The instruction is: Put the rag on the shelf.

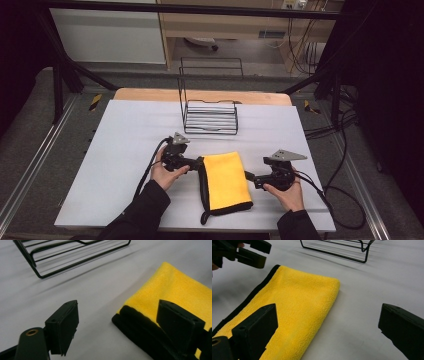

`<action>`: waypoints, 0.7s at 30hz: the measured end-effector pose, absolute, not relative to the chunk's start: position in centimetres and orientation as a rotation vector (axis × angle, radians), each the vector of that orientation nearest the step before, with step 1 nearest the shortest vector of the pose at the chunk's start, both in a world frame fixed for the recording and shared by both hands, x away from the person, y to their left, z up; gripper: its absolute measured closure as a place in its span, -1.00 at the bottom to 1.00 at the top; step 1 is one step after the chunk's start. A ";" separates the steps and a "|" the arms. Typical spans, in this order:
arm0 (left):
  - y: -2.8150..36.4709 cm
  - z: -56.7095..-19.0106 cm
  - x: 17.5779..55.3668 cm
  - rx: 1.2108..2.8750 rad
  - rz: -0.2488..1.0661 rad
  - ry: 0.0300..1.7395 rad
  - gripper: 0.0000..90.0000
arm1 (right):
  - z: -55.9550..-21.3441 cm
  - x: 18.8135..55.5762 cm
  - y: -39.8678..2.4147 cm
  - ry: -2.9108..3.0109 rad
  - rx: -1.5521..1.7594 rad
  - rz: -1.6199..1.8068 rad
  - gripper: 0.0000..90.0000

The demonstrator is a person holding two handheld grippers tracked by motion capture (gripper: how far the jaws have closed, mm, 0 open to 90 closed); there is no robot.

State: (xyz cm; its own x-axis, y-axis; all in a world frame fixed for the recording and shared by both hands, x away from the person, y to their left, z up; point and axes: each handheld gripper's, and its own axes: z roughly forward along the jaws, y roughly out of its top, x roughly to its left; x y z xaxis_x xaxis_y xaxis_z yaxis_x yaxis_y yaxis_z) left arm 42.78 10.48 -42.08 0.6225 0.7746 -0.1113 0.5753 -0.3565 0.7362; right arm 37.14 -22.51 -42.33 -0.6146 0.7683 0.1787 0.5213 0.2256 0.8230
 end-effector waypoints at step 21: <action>9.0 -44.3 43.5 2.129 0.232 1.114 0.02 | -42.4 37.3 -22.4 2.257 1.232 1.333 -0.90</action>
State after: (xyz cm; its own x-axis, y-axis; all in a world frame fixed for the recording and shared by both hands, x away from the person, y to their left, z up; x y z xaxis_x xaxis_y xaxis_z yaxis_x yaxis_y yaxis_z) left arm 43.49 8.98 -44.28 0.6117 0.7750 -0.1587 0.6470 -0.3746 0.6642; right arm 37.31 -22.43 -42.41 -0.6136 0.7647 0.1969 0.5416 0.2261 0.8097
